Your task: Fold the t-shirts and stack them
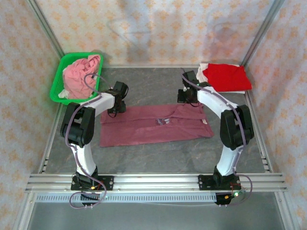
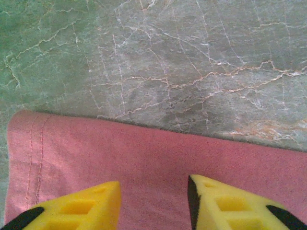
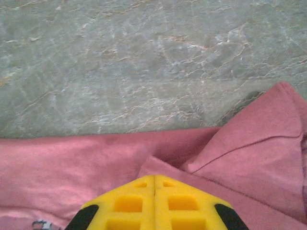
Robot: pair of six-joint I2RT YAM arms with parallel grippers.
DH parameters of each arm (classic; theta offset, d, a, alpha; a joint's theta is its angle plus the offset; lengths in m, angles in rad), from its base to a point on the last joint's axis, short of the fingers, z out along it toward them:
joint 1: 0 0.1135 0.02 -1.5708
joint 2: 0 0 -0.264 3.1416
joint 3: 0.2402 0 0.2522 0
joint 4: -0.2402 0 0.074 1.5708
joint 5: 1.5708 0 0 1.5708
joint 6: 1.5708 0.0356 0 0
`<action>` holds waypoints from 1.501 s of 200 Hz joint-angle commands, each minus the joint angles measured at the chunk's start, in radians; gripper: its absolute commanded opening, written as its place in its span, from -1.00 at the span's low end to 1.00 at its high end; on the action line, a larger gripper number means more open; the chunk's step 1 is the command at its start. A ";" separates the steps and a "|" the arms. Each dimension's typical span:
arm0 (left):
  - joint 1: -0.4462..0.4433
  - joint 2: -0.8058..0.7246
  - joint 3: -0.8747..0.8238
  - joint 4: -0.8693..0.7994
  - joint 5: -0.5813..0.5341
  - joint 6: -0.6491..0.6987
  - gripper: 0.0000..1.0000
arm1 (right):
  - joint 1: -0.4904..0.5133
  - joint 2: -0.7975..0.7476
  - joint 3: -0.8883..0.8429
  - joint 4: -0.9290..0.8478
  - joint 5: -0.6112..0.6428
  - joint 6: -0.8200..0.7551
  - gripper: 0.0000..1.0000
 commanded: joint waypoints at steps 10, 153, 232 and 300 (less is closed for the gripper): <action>-0.001 -0.030 -0.014 -0.019 -0.026 -0.010 -0.23 | 0.000 0.036 0.041 -0.001 0.031 0.006 -1.00; -0.003 -0.022 -0.027 -0.017 -0.024 -0.017 -0.20 | 0.005 0.147 0.066 -0.060 -0.059 -0.022 -0.66; -0.005 -0.024 -0.029 -0.015 -0.034 -0.023 -0.20 | 0.007 -0.009 -0.069 0.000 -0.075 -0.009 -1.00; -0.006 -0.012 -0.028 -0.006 -0.032 -0.024 -0.19 | 0.007 -0.084 -0.205 0.090 -0.097 -0.001 -1.00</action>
